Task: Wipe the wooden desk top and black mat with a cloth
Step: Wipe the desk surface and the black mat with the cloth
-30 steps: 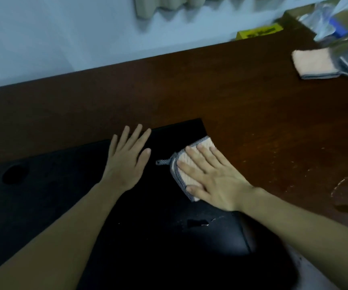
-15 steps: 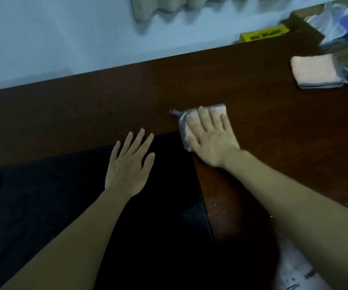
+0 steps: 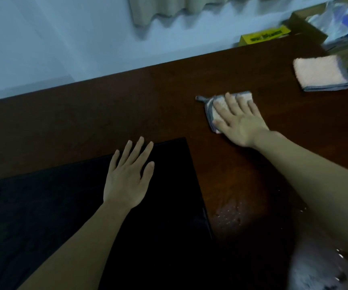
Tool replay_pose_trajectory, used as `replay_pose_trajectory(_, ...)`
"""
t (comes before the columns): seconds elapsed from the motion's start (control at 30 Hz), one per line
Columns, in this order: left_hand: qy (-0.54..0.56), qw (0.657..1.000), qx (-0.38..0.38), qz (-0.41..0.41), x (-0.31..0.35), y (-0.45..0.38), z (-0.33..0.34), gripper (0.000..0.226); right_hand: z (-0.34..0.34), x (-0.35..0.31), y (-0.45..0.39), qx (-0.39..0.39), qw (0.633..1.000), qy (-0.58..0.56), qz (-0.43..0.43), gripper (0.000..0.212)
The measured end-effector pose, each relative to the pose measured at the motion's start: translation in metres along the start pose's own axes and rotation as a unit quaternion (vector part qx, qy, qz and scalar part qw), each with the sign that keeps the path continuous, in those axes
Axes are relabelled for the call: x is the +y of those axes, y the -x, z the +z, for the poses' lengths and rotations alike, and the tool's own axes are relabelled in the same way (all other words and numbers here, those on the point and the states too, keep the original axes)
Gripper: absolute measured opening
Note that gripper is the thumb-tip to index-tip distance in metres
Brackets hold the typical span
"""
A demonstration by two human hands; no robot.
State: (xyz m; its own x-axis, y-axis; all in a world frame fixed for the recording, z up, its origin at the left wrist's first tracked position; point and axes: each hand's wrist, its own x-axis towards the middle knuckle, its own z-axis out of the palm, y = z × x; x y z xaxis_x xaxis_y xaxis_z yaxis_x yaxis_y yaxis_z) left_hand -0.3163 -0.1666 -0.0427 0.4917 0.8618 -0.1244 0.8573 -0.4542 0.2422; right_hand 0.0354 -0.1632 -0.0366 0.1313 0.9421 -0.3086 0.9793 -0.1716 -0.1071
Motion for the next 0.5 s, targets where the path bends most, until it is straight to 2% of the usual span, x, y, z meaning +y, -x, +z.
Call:
replay_pose_trajectory(0.1, -0.009, 1.000, -0.003, -0.001, -0.001, 0.000, 0.001, 0.055, 0.000, -0.034, 0.007, 0.005, 0.999, -0.009, 0.047, 0.065)
replay_pose_trajectory(0.17, -0.009, 1.000, -0.007, -0.005, -0.001, -0.002, 0.002, 0.053, 0.016, -0.054, 0.041, 0.019, 1.000, 0.014, 0.012, 0.066)
replay_pose_trajectory(0.27, -0.006, 1.000, 0.003, -0.009, 0.001, 0.000, 0.003, 0.056, 0.045, -0.073, 0.120, 0.046, 0.995, 0.023, -0.084, 0.067)
replay_pose_trajectory(0.33, -0.001, 1.000, 0.004, -0.010, 0.001, 0.000, 0.004, 0.059, 0.061, -0.074, 0.164, 0.029, 0.990, 0.021, -0.134, 0.065)
replay_pose_trajectory(0.43, 0.003, 1.000, 0.000, -0.008, 0.001, 0.001, 0.002, 0.062, 0.064, -0.054, 0.187, 0.005, 0.985, 0.041, -0.165, 0.065)
replay_pose_trajectory(0.5, 0.001, 1.000, 0.002, -0.004, 0.001, 0.002, 0.002, 0.062, 0.052, -0.037, 0.172, 0.005, 0.988, 0.044, -0.147, 0.067)
